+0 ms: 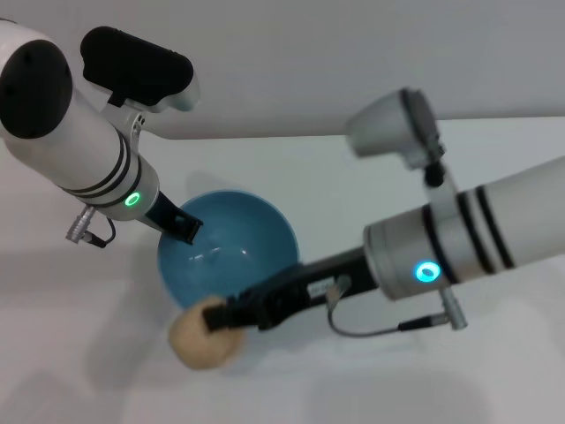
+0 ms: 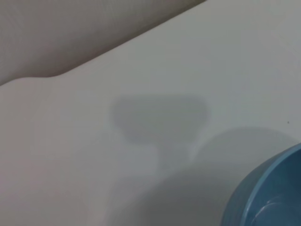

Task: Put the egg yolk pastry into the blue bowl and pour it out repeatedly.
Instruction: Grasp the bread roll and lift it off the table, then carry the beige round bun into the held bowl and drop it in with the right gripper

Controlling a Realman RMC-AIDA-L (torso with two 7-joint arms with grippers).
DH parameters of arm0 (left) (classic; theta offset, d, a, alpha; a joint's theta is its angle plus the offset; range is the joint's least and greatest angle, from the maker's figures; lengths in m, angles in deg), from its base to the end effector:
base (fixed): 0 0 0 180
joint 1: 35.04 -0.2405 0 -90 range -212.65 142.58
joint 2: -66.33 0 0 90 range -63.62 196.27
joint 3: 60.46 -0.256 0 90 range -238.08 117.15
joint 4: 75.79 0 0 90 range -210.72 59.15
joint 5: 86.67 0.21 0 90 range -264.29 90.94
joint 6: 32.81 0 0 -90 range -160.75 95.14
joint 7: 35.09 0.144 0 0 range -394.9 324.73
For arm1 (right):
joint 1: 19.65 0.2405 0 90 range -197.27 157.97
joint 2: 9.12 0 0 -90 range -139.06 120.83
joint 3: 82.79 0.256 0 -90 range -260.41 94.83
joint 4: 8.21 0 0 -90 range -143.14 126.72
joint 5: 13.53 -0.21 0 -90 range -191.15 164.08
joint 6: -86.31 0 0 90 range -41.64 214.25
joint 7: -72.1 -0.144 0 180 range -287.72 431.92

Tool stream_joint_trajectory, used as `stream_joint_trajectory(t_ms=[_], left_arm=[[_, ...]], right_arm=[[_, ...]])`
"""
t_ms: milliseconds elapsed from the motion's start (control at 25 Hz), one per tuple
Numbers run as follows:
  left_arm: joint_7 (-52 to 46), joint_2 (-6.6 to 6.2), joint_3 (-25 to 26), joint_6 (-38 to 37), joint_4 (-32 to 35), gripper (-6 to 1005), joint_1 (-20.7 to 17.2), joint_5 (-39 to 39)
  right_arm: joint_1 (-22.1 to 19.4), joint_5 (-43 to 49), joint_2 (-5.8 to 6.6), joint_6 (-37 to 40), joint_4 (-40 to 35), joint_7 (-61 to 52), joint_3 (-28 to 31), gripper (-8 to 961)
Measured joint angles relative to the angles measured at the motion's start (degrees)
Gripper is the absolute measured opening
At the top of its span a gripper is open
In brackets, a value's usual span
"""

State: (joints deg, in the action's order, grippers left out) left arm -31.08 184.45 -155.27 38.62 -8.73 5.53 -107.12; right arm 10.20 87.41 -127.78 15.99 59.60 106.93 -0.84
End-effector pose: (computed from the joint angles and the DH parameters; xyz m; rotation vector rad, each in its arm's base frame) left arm -0.1768 0.3898 -0.0383 -2.2176 -1.0463 0.4969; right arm 0.1152 0.3067 -0.0844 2.7921 -1.1857 -0.3221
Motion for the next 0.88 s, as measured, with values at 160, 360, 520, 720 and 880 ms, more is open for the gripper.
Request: stream_joint_trajectory(t_ms=[160, 360, 520, 720, 880], left_arm=[[0.0, 0.00, -0.5, 1.0, 0.0, -1, 0.3, -0.2], [1.4, 0.07, -0.8, 3.1, 0.0, -1, 0.9, -0.4], [2.0, 0.14, -1.2, 4.2, 0.1, -1, 1.6, -1.0], [2.7, 0.22, -1.6, 5.0, 0.2, -1, 2.2, -2.7], [4.2, 0.22, -1.8, 5.4, 0.3, -2, 2.3, -5.1]], right_arm=[[-1.8, -0.8, 0.06, -1.4, 3.4, 0.8, 4.3, 118], [-2.5, 0.5, 0.24, -1.7, 4.1, 1.1, 7.1, 91], [-2.7, 3.8, 0.28, -1.9, 3.8, 0.8, 8.0, 66], [-2.5, 7.3, 0.23, -1.9, 2.3, 0.1, 9.5, 54], [-2.2, 7.8, 0.26, -1.7, 0.7, 0.1, 10.3, 47]])
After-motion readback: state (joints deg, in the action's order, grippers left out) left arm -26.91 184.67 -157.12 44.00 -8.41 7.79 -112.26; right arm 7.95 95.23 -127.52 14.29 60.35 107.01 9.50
